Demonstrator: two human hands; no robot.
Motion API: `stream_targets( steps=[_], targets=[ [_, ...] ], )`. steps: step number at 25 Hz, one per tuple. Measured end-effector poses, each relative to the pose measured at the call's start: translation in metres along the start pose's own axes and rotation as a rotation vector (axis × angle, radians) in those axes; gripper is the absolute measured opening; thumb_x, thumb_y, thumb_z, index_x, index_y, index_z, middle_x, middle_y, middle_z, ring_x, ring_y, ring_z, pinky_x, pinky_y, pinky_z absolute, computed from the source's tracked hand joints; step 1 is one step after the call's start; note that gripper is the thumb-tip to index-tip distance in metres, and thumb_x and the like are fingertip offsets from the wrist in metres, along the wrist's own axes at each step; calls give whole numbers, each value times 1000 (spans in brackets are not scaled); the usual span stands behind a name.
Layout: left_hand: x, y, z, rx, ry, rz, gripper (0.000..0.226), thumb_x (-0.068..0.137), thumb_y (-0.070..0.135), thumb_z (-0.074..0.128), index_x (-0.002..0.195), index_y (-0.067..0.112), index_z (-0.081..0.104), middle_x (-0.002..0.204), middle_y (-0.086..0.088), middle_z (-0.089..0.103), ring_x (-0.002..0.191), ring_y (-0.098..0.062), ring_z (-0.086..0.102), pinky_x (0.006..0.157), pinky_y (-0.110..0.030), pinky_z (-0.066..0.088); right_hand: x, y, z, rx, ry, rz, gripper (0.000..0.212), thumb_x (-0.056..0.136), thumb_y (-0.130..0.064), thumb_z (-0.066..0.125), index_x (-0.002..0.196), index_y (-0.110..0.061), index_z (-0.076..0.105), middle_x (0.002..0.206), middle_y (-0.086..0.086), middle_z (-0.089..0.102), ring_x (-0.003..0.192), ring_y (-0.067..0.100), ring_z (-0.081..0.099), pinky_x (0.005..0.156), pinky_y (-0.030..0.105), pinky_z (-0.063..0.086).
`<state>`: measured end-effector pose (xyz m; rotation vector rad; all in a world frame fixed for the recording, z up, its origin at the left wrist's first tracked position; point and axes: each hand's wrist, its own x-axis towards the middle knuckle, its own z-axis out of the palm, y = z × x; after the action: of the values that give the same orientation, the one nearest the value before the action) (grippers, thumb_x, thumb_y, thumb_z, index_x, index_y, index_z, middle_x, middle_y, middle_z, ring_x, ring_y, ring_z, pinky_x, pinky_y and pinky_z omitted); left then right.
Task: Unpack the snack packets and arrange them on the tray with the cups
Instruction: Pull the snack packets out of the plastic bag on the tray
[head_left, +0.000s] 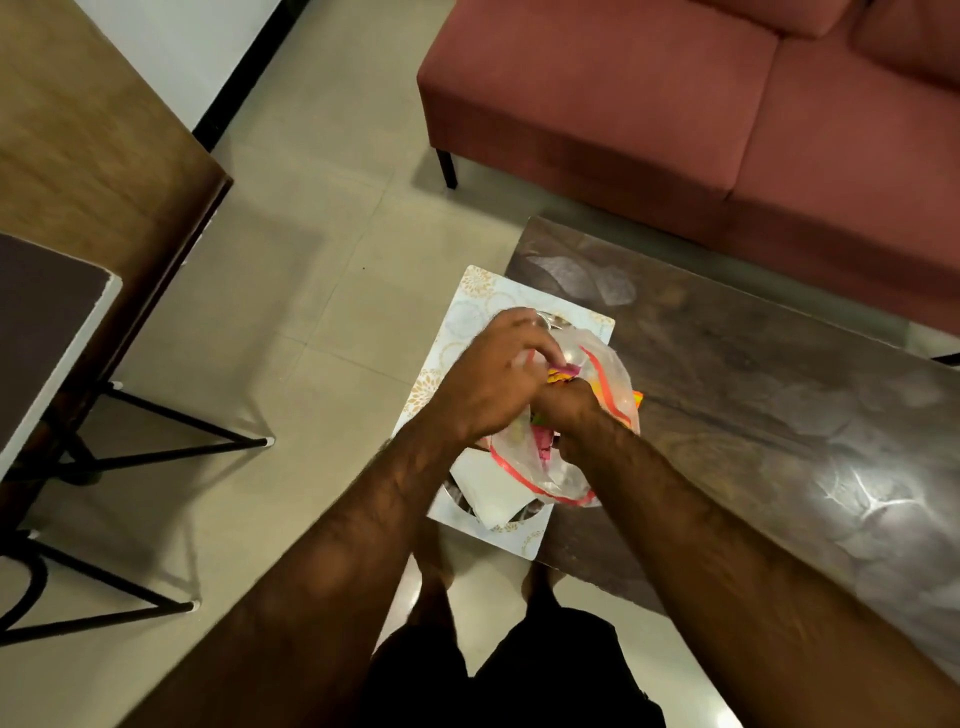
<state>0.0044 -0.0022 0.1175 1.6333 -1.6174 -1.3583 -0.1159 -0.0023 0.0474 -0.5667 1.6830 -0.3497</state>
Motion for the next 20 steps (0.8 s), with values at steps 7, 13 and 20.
stream_targets(
  steps=[7,13,20],
  targets=[
    [7,-33,-8,179,-181,-136,77,77,-4,67,145,20,42,145,-6,47,132,-22,45,107,-34,41,-22,-2,-29,22,-209,88,24,94,-29,76,116,-19,74,118,11,75,107,30,70,100,50,58],
    [13,-59,8,575,-160,-264,28,92,21,51,119,14,48,113,-16,66,90,-33,58,74,-33,40,-20,3,-47,140,-325,84,33,109,-14,54,138,-2,63,138,15,65,111,31,68,103,47,57],
    [-4,-88,7,1115,-192,-400,32,97,22,39,122,24,58,122,-7,63,113,-32,62,84,-35,41,-20,-17,-60,316,-341,68,35,93,6,56,75,-10,81,88,8,78,82,23,78,81,42,64]
  ],
)
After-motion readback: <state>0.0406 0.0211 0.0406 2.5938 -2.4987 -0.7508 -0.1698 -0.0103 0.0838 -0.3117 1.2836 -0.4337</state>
